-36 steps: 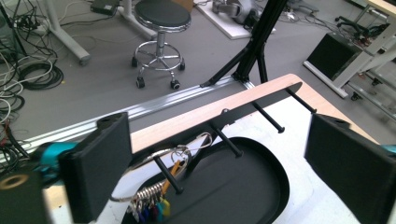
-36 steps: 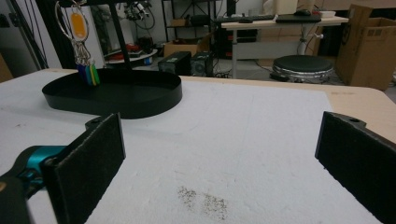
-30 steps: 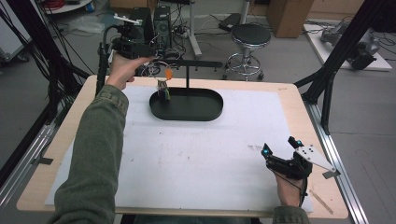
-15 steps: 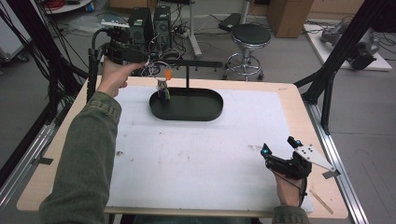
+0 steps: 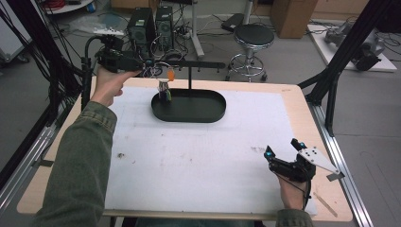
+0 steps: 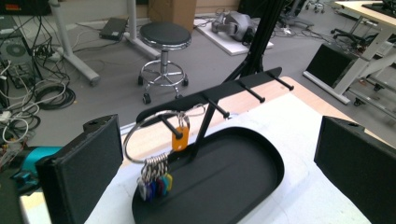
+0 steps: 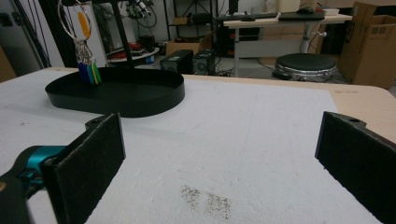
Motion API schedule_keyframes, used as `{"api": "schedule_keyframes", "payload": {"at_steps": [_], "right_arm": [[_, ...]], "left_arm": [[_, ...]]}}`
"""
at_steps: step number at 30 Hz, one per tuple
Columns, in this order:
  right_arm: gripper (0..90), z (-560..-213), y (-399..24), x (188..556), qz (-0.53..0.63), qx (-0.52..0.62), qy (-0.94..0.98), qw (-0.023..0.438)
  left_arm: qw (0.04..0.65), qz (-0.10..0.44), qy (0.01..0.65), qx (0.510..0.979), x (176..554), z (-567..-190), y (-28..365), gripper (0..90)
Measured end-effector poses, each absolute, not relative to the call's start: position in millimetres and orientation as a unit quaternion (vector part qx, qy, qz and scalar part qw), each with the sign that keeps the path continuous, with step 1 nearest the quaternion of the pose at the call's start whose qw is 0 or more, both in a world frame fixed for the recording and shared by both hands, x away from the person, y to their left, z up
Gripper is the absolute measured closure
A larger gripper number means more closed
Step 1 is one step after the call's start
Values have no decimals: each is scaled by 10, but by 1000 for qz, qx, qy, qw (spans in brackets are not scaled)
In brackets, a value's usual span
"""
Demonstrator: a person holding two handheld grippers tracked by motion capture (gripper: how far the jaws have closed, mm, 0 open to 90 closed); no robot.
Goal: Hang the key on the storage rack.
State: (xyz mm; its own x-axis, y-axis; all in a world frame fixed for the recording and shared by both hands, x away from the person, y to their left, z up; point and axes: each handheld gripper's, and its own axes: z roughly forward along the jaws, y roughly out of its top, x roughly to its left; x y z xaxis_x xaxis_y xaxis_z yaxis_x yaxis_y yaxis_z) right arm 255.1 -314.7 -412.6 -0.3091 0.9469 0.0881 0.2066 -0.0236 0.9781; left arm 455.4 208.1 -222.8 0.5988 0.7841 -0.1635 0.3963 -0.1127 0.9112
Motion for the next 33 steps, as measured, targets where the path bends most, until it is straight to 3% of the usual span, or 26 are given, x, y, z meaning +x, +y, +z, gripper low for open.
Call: {"api": "schedule_keyframes", "payload": {"at_steps": [33], "right_arm": [[4, -4129, -3134, 2566, 532, 473, 613, 343]], "left_arm": [[505, 201, 430, 721, 4105, -2567, 2468, 17]]}}
